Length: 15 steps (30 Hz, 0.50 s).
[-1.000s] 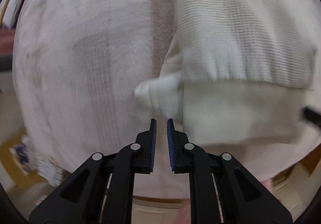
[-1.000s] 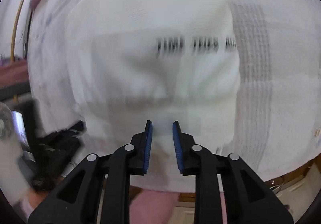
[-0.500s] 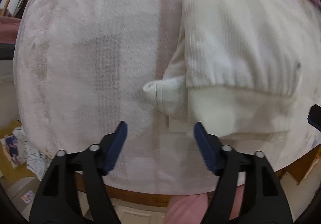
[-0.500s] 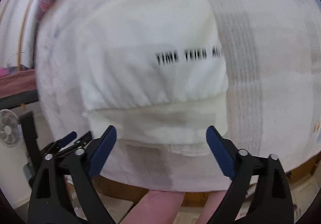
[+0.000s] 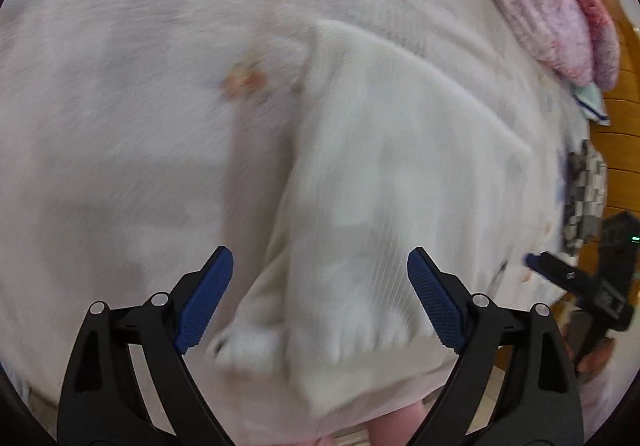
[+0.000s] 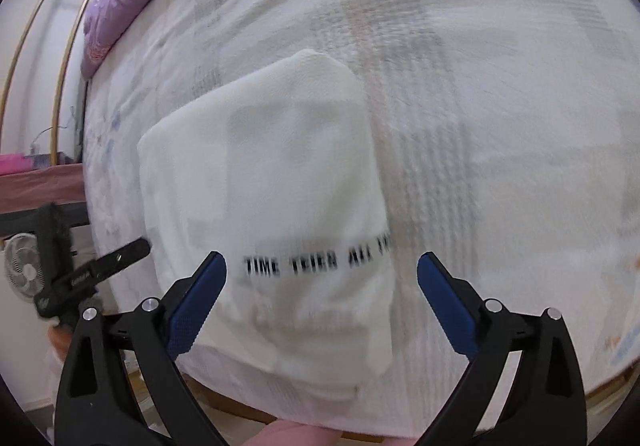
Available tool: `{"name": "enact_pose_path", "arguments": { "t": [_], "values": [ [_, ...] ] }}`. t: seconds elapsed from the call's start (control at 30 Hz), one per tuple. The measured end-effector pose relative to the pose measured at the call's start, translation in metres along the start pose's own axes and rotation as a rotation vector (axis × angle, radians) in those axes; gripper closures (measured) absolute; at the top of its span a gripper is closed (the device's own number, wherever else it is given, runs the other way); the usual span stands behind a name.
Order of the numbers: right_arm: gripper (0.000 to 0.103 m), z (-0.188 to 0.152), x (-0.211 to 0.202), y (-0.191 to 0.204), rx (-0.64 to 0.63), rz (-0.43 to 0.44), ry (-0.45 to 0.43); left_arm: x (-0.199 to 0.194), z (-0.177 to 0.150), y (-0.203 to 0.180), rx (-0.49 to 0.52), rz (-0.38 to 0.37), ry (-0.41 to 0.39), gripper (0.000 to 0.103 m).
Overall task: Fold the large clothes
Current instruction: 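Grasp the folded jacket bundle with both tools and lift it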
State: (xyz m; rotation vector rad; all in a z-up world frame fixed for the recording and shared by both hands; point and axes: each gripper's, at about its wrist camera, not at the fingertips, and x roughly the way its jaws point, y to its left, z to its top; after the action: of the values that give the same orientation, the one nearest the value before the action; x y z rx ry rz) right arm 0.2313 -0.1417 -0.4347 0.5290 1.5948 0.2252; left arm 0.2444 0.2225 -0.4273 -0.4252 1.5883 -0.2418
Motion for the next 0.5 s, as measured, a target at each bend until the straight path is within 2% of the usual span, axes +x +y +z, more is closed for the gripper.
{"name": "enact_pose_path", "arguments": {
  "t": [0.1, 0.2, 0.27, 0.3, 0.33, 0.37, 0.4, 0.43, 0.5],
  "values": [
    [0.01, 0.015, 0.016, -0.011, -0.015, 0.035, 0.007, 0.028, 0.026, 0.023, -0.012, -0.073, 0.021, 0.014],
    [0.01, 0.024, 0.038, -0.029, 0.006, 0.145, 0.019, 0.06, 0.032, 0.036, -0.053, -0.227, 0.075, 0.013],
    [0.006, 0.027, 0.06, -0.043, 0.048, 0.223, 0.05, 0.065, 0.03, 0.044, -0.042, -0.306, 0.069, 0.01],
    [0.006, 0.025, 0.065, -0.048, 0.06, 0.249, 0.035, 0.068, 0.026, 0.047, -0.042, -0.375, 0.102, 0.01],
    [0.006, 0.019, 0.064, -0.051, 0.073, 0.268, -0.01, 0.076, 0.019, 0.05, -0.074, -0.46, 0.17, 0.01],
    [0.006, 0.013, 0.063, -0.053, 0.075, 0.289, -0.012, 0.085, 0.01, 0.054, -0.115, -0.532, 0.228, 0.01],
    [0.006, 0.0, 0.073, -0.051, 0.085, 0.358, 0.077, 0.093, 0.001, 0.057, -0.136, -0.563, 0.241, 0.01],
    [0.006, -0.011, 0.076, -0.051, 0.077, 0.363, 0.094, 0.097, -0.005, 0.056, -0.123, -0.572, 0.226, 0.01],
    [0.006, -0.023, 0.074, -0.059, 0.099, 0.405, 0.04, 0.093, -0.01, 0.052, -0.101, -0.54, 0.18, 0.011]
  ]
}}
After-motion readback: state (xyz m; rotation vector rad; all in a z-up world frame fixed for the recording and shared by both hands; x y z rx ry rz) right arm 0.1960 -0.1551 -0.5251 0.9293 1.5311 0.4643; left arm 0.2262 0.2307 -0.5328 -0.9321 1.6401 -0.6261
